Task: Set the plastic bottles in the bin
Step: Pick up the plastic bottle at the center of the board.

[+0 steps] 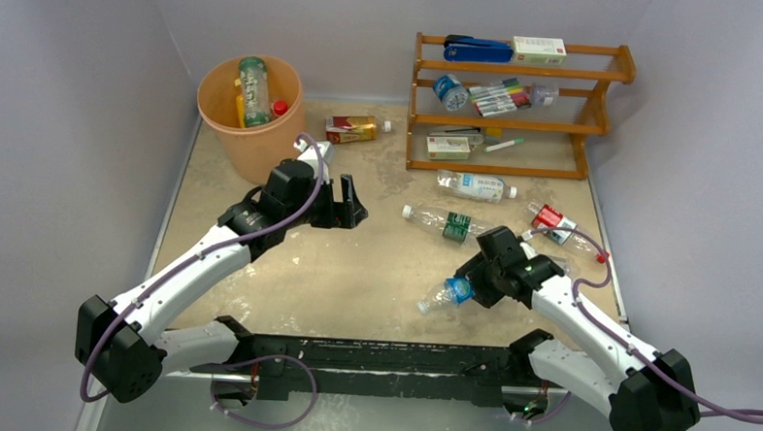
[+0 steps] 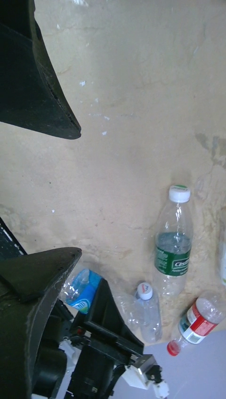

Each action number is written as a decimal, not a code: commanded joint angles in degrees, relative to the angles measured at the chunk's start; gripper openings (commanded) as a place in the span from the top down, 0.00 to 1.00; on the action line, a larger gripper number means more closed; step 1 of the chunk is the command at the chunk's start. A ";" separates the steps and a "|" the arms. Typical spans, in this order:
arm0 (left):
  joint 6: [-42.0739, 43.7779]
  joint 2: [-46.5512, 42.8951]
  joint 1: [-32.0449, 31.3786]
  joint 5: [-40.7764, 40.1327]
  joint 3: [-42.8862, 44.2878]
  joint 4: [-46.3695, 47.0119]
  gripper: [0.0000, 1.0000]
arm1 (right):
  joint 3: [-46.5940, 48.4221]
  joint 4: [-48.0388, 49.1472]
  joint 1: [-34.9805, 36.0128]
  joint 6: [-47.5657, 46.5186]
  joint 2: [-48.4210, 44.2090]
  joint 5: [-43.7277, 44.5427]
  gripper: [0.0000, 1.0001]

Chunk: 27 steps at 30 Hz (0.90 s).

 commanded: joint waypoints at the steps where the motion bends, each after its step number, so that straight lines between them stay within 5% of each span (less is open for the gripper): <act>1: -2.10 -1.80 -0.99 5.29 -1.74 5.36 0.15 | 4.38 0.01 0.59 -1.82 -0.49 0.56 0.51; 27: -3.53 -1.14 -6.34 8.52 -7.85 9.83 0.14 | 7.88 21.99 10.84 -17.07 7.91 3.64 0.57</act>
